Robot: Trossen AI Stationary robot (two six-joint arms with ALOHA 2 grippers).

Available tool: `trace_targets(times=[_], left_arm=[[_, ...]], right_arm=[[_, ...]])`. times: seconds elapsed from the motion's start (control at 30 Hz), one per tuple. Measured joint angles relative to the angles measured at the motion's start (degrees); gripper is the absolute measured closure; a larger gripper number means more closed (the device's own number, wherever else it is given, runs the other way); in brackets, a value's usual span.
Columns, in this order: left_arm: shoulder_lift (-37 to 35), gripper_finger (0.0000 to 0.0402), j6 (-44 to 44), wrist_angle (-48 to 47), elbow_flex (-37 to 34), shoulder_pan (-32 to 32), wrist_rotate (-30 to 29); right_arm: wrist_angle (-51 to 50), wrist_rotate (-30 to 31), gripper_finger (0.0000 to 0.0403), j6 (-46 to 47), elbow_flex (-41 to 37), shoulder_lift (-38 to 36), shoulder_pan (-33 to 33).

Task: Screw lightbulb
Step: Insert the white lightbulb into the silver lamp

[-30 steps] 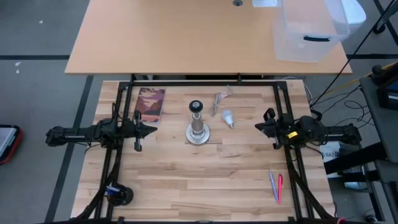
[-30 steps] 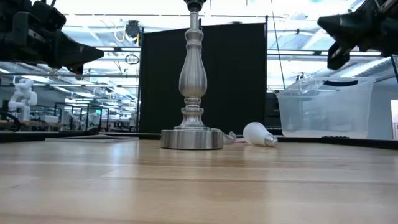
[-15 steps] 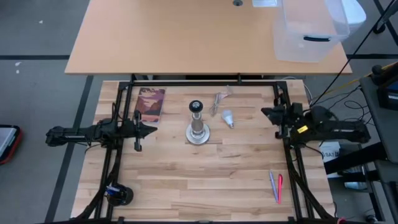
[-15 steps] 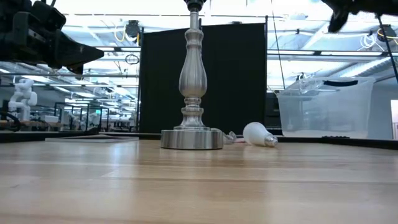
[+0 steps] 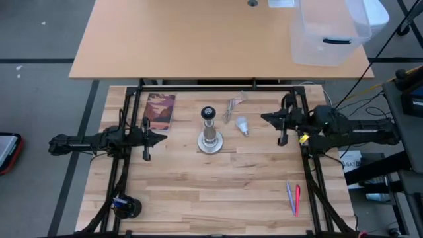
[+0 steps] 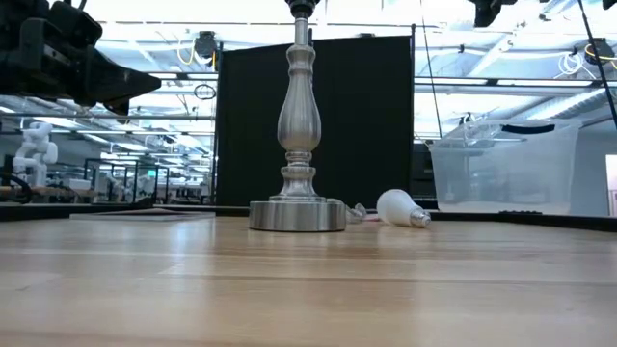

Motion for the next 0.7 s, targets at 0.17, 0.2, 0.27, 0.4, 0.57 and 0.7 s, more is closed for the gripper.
trace_targets(times=[0.17, 0.2, 0.27, 0.4, 0.57, 0.7], left_arm=[[0.0, 0.0401, 0.0, 1.8, 0.0, 0.0, -0.1], [0.0, 0.0401, 0.0, 2.6, 0.0, 0.0, -0.2], [0.0, 0.0401, 0.0, 4.4, 0.0, 0.0, -0.2], [0.0, 0.0401, -0.6, 12.2, 0.0, 0.0, -0.2], [0.0, 0.0401, -2.0, 22.1, 0.0, 0.0, -0.2], [0.0, 0.0401, -2.0, 26.5, 0.0, 0.0, -0.1]], right_arm=[[-4.4, 0.1, 0.0399, 2.6, 0.0, 0.4, 0.0], [-5.2, 0.3, 0.0399, 2.8, 0.0, 0.8, 0.0], [-6.4, 1.8, 0.0399, 3.0, 0.0, 2.0, 0.0], [-7.9, 10.6, 0.0399, -0.4, 0.0, 6.0, 0.0], [-3.3, 19.5, 0.0399, -6.0, 0.0, 10.8, 0.0], [3.1, 19.6, 0.0399, -8.2, 0.0, 13.1, 0.0]])
